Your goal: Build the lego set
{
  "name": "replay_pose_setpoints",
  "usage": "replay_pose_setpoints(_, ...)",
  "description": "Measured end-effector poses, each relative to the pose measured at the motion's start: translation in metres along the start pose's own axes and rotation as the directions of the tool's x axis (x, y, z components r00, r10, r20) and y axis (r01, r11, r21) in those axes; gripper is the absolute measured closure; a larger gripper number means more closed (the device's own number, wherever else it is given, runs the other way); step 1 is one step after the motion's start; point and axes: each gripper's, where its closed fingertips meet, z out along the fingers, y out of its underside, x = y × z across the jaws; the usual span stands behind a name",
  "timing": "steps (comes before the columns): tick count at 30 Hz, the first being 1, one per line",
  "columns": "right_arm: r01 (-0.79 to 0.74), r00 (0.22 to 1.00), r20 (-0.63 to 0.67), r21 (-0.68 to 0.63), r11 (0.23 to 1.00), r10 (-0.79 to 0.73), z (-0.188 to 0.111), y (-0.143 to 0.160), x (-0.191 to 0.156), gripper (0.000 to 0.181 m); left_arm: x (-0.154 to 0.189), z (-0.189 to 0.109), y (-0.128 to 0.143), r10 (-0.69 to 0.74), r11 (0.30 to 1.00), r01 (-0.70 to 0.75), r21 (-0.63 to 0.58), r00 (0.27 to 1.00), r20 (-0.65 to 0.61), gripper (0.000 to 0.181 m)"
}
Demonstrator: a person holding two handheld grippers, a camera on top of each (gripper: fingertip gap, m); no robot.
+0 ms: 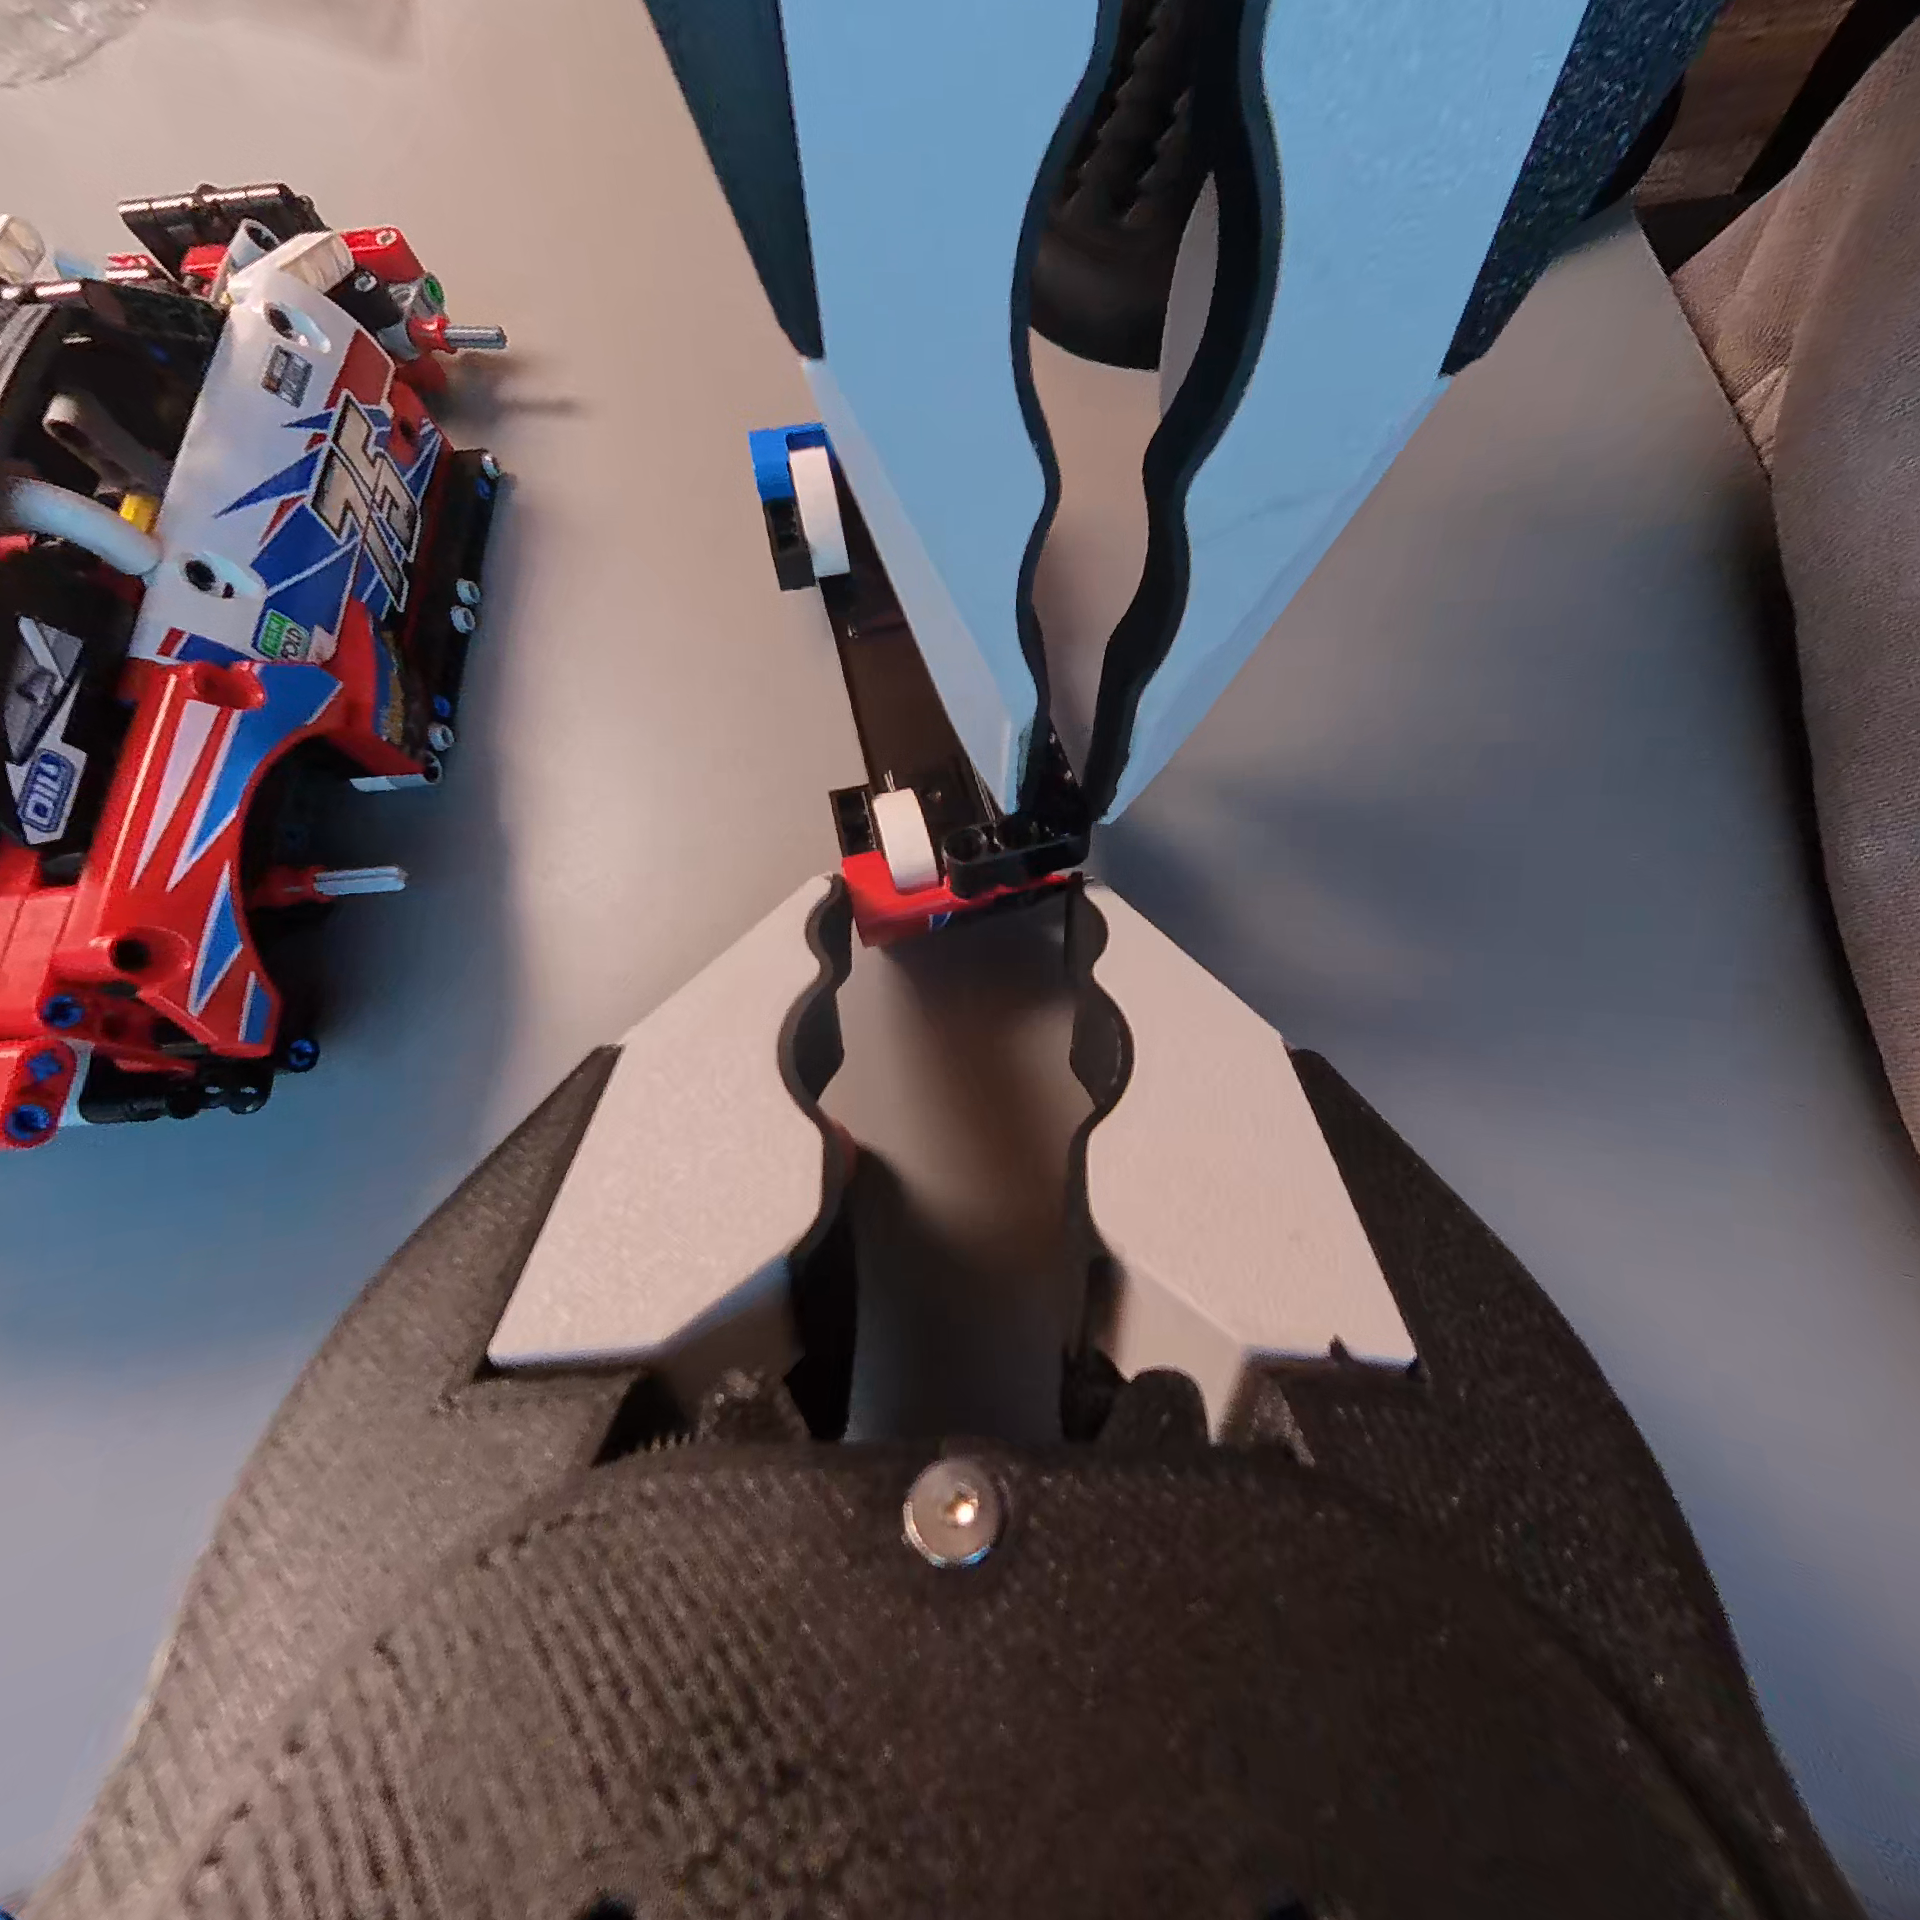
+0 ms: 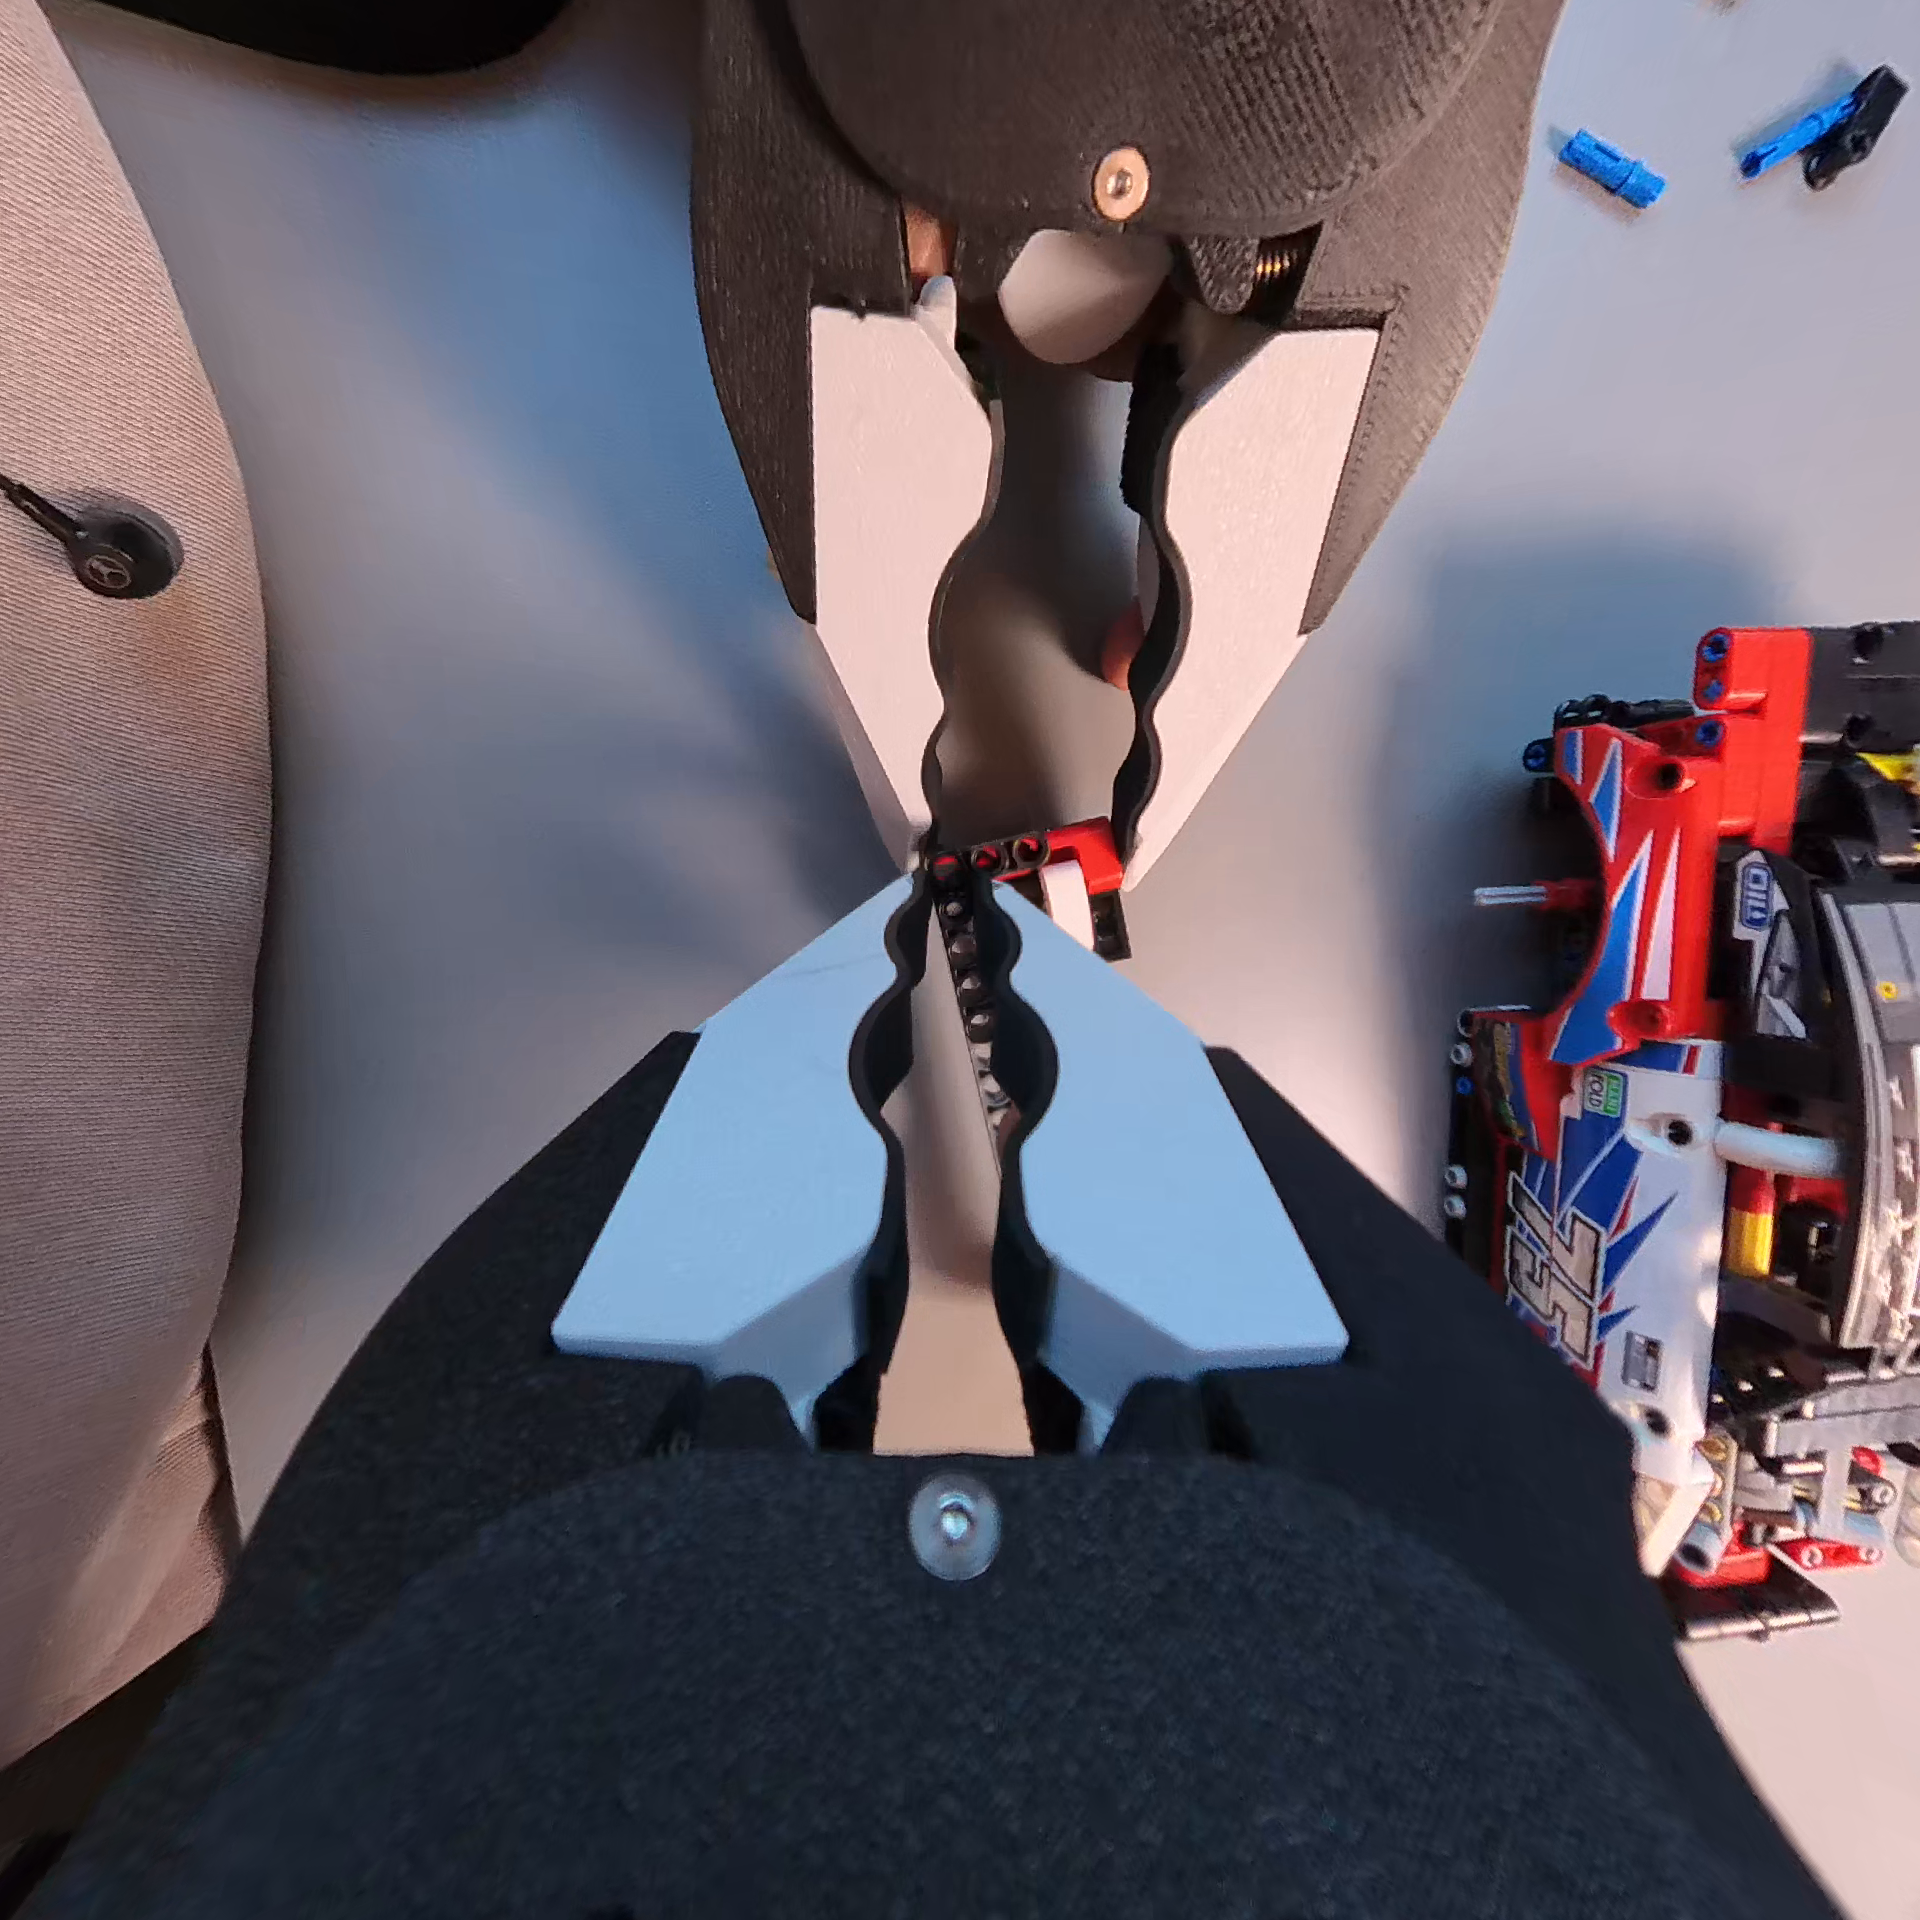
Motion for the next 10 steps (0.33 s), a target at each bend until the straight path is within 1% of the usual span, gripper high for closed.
replay_pose_setpoints(1, -0.008, 1.0, -0.001, -0.008, 1.0, 0.008, 0.0, 0.0008, -0.0003, 0.176, 0.0, 0.0002, -0.0001, 0.002, 1.0, -0.002, 0.0, 1.0, 0.002, 0.142)
replay_pose_setpoints(5, -0.042, 0.999, -0.03, -0.023, 0.999, 0.042, 0.0005, 0.0007, 0.0035, 0.177, 0.0005, 0.0004, -0.0004, 0.002, 1.0, -0.002, 0.0, 1.0, 0.004, 0.142)
replay_pose_setpoints(10, -0.039, 0.999, -0.026, -0.022, 0.999, 0.038, 0.0014, -0.0009, 0.0022, 0.176, 0.001, 0.0005, -0.0004, 0.004, 1.0, -0.004, 0.001, 1.0, 0.006, 0.142)
